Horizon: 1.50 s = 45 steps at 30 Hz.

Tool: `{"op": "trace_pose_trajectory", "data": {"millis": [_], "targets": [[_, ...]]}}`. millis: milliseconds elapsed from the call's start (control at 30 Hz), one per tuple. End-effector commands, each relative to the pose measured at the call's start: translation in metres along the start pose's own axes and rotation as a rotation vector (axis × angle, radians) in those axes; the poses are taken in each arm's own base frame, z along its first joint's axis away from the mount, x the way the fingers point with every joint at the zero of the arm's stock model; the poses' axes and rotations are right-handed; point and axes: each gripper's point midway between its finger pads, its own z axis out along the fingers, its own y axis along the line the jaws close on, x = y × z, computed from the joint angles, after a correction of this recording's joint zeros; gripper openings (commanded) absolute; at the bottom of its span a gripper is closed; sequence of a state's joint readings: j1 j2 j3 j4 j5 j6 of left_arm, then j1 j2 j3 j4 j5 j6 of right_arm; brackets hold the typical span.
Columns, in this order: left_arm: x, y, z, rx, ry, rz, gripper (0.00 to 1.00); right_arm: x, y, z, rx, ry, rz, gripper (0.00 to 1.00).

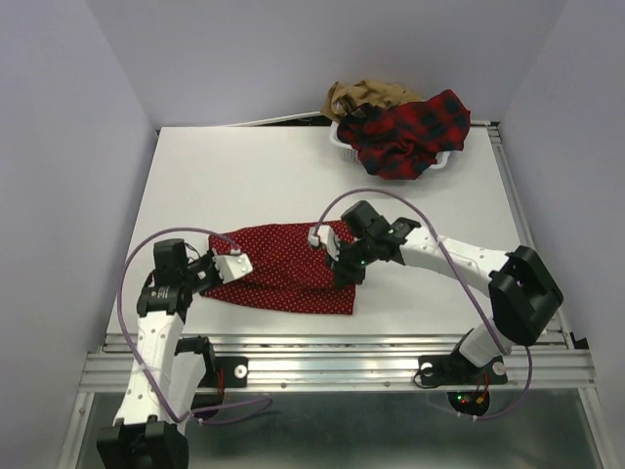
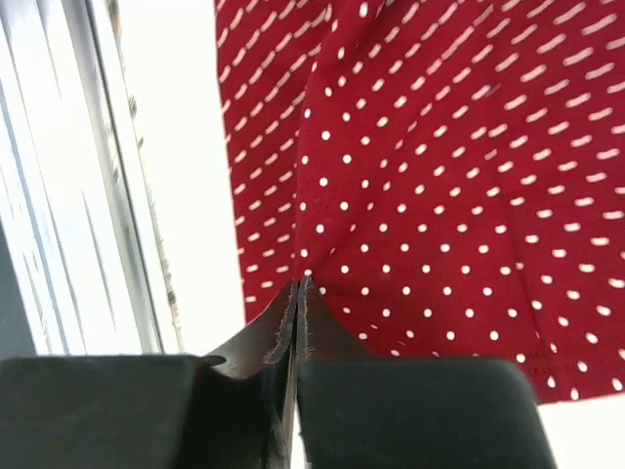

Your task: Fold and stack the skirts

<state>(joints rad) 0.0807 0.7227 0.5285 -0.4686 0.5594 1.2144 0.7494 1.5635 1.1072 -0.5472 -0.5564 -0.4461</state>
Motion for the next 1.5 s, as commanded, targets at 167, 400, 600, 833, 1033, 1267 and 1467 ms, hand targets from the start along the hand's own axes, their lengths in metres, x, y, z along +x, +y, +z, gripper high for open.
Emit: {"op": "trace_pose_trajectory", "data": {"millis": [167,400,600,833,1033,1267,1467], "targets": [[0.016,-0.025,-0.018,-0.013,0.063,0.059,0.87,0.002,0.008,0.000,0.041,0.018,-0.047,0.71],[-0.027,-0.002,-0.027,0.013,-0.048,-0.058,0.81,-0.042,0.006,-0.022,0.083,-0.092,0.053,0.67],[0.002,0.010,0.013,0.209,0.117,-0.302,0.59,-0.020,-0.009,0.008,0.021,-0.021,0.175,0.62],[0.006,0.057,0.041,0.180,0.164,-0.456,0.56,0.001,-0.015,0.031,0.024,0.039,0.179,0.70],[0.011,0.074,0.054,0.155,0.189,-0.507,0.56,0.047,-0.050,0.048,0.183,0.186,0.110,0.54],[0.019,0.073,0.058,0.143,0.217,-0.524,0.56,0.075,-0.104,0.062,0.322,0.316,0.024,0.26],[0.016,0.073,0.056,0.119,0.203,-0.556,0.56,0.072,-0.183,0.064,0.429,0.342,0.000,0.23]]}}
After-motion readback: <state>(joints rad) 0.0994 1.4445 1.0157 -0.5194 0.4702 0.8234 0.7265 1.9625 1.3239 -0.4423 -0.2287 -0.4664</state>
